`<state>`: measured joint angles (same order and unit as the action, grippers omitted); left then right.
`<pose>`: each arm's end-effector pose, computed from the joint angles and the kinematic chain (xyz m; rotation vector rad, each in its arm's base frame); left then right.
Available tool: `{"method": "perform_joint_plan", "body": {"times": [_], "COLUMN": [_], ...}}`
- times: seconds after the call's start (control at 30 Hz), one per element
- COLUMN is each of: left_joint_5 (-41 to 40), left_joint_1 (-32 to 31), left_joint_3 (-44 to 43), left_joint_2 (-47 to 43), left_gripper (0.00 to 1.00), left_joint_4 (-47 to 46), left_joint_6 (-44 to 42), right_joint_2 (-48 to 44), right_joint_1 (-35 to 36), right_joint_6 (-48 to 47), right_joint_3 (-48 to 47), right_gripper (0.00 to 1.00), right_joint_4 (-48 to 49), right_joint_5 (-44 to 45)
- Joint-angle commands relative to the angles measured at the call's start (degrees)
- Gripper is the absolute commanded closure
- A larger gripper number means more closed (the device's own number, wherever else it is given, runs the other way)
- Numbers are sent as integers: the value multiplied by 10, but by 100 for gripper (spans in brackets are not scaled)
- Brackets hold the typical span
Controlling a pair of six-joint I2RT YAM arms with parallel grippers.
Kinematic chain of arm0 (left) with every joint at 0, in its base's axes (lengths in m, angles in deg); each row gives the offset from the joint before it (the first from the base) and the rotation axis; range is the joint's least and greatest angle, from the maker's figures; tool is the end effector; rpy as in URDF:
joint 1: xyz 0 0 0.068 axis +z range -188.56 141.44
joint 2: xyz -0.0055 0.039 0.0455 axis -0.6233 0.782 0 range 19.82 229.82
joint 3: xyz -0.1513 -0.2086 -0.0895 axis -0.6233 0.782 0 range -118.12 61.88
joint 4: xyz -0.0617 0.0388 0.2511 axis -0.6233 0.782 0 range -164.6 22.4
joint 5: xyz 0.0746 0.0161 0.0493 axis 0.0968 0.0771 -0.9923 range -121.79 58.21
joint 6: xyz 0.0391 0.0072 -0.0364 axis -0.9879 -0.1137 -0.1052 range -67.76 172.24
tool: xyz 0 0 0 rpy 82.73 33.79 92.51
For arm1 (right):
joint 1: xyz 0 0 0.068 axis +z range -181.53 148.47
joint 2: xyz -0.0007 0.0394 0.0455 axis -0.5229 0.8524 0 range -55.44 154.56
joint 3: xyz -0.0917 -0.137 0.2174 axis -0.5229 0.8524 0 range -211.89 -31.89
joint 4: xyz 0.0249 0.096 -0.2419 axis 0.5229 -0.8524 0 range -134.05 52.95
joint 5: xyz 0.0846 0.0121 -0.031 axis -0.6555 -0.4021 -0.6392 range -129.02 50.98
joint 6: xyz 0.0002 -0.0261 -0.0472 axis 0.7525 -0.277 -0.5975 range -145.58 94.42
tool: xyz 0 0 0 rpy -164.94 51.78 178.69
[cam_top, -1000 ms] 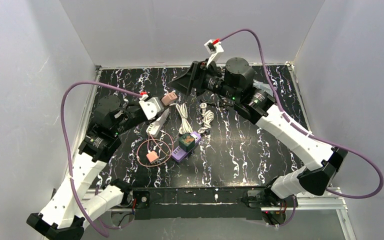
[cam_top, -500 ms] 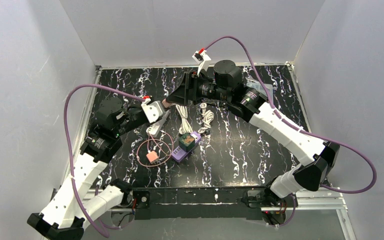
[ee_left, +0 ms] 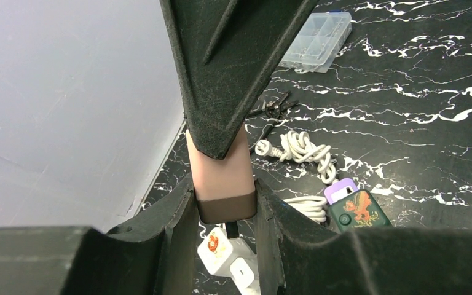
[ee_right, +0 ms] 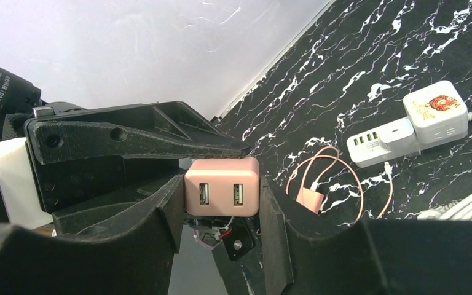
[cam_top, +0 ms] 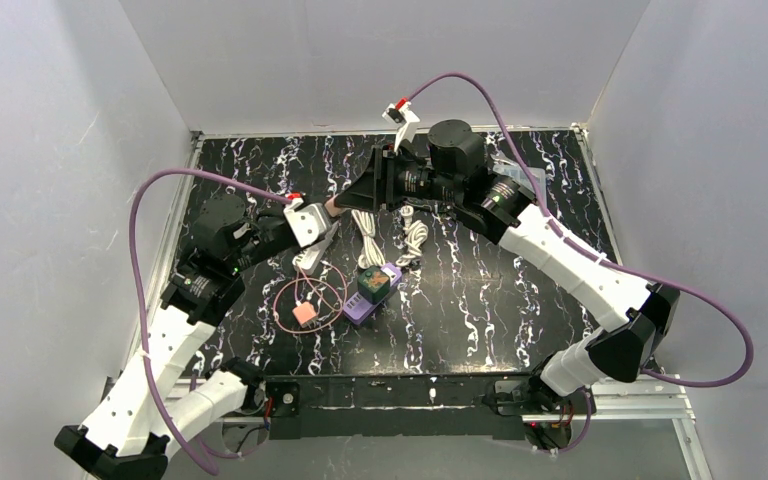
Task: Insert the plug
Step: Pick up the plug from the center of the board.
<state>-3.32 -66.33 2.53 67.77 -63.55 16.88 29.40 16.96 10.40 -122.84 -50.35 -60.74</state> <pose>0.1485 -0.0974 0.4175 1.1289 1.0945 -0.2843 0.2152 0.2630 0.4489 -0.5196 1.8298 1.3782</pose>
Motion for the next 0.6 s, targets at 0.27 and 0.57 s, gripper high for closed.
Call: {"method": "perform_joint_plan", "body": {"times": [0.27,0.57], "left_joint_5": [8,-25], "left_joint_1": [-1,-1], "left_joint_3": [14,43], "left_joint_2": [2,-13], "left_gripper": [46,11], "left_joint_4": [-1,66], "left_joint_6": [3,70], "right_joint_2": [27,47], "right_joint_1": [0,-25], "right_joint_6": [-77,-212], "right_joint_3": [-84,-101], "right_gripper": [87,93], "right_joint_4": [-156,-289], "right_joint_5": [37,174]}}
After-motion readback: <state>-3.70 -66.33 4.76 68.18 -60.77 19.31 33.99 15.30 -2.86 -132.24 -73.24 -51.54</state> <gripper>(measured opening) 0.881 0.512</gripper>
